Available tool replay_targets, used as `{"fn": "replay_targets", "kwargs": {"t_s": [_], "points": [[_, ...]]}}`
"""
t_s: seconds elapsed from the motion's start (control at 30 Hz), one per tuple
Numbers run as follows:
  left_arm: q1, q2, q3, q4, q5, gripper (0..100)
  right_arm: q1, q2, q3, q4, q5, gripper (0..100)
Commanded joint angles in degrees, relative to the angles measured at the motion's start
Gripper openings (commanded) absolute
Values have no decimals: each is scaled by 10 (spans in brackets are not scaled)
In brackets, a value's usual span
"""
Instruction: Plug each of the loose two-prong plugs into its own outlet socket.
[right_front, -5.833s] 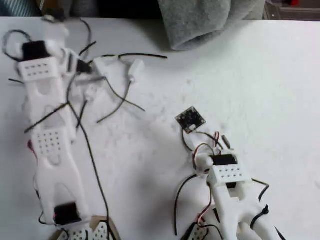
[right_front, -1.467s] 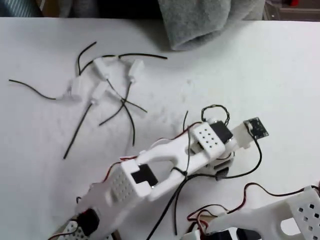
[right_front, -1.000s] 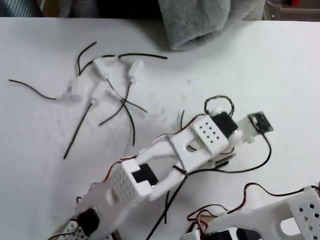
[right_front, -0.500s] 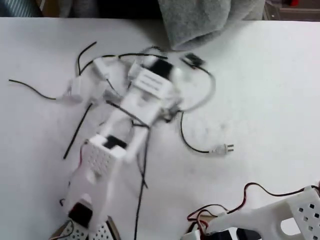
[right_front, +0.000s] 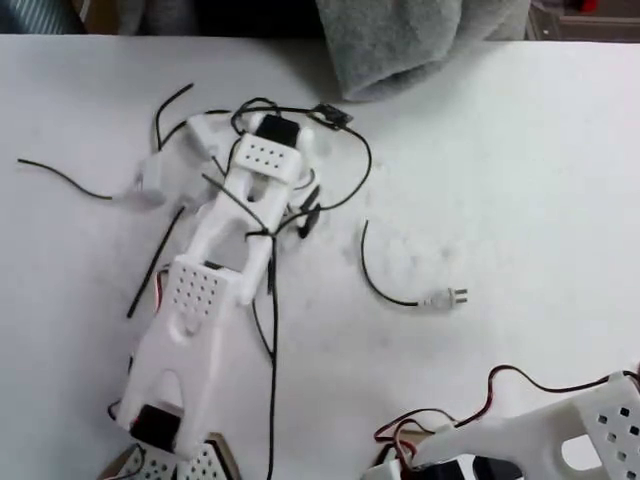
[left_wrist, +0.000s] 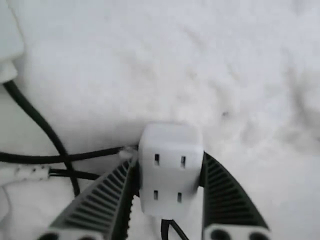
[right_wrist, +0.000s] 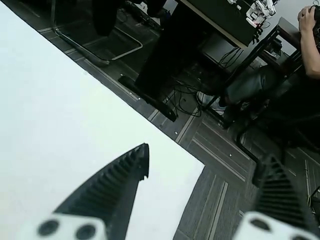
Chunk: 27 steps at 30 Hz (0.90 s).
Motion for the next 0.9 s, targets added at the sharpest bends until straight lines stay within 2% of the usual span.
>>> {"fn": "replay_targets", "kwargs": {"t_s": [0.0,0.13,0.3,0.4,0.6,0.77,0.87], "points": [[-25,0,4,30,35,90,4,-3,-5,-12,1,335],[-18,-50,91,29,33,89,0,-3,-5,-12,1,335],[-3,-167,258,10,33,90,0,-1,-3,-12,1,335],[15,-246,389,-45,36,90,0,-1,-3,-12,1,335],[36,-414,629,-204,32,91,0,-4,12,-11,1,335],[13,-415,703,-280,-30,113,0,-3,29,-12,1,335],[1,-386,675,-255,-42,113,0,-2,34,-12,1,335]]}}
